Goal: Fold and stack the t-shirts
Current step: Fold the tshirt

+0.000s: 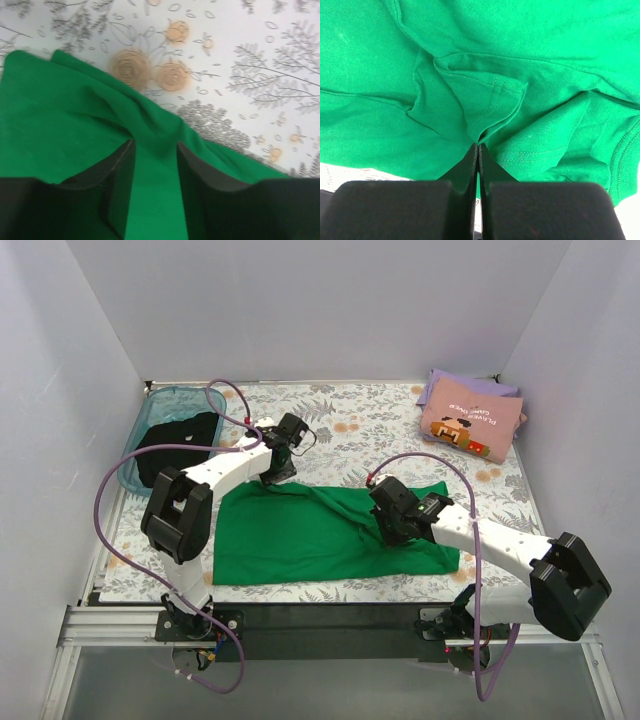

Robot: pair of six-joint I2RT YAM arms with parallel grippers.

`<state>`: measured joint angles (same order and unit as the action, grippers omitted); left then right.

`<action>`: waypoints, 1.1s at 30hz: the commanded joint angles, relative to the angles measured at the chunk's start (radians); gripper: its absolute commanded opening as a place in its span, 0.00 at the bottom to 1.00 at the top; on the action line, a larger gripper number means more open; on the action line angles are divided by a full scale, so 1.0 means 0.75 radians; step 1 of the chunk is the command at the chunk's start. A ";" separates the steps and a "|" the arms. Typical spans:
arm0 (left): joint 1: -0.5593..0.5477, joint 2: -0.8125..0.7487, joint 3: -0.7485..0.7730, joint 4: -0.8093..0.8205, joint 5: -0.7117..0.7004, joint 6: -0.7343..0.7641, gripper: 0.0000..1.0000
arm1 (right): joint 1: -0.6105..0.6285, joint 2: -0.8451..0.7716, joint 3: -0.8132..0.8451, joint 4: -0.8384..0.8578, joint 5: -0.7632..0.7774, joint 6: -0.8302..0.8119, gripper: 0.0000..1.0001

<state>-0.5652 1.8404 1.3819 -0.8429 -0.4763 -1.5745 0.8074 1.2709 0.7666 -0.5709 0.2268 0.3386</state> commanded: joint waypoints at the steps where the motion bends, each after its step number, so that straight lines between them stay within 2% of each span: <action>1: 0.003 -0.051 -0.004 0.126 0.130 0.046 0.39 | 0.007 -0.017 -0.016 0.008 0.011 0.025 0.01; 3: 0.003 -0.049 0.008 0.173 0.150 0.064 0.44 | 0.007 -0.013 -0.020 0.006 0.017 0.027 0.01; 7: -0.003 -0.010 0.047 0.250 0.324 0.142 0.46 | 0.010 -0.032 -0.046 0.006 0.013 0.041 0.01; 13: -0.083 0.072 0.100 0.230 0.283 0.171 0.47 | 0.007 -0.087 -0.079 0.004 0.006 0.046 0.01; 17: -0.105 0.154 0.170 0.136 0.238 0.142 0.47 | 0.005 -0.091 -0.085 0.002 0.006 0.046 0.01; 20: -0.116 0.229 0.229 0.028 0.159 0.095 0.37 | 0.007 -0.097 -0.091 0.000 0.013 0.046 0.01; 24: -0.118 0.230 0.227 -0.040 0.110 0.046 0.19 | 0.007 -0.107 -0.096 -0.002 0.015 0.046 0.01; 26: -0.118 0.191 0.205 -0.046 0.103 0.038 0.02 | 0.005 -0.111 -0.096 -0.004 0.017 0.044 0.01; 33: -0.138 0.005 0.062 -0.020 0.064 -0.028 0.00 | 0.007 -0.140 -0.112 -0.006 0.023 0.046 0.01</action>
<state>-0.6598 1.9633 1.4719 -0.8482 -0.3717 -1.5604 0.8074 1.1942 0.6991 -0.5739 0.2298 0.3637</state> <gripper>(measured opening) 0.007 0.020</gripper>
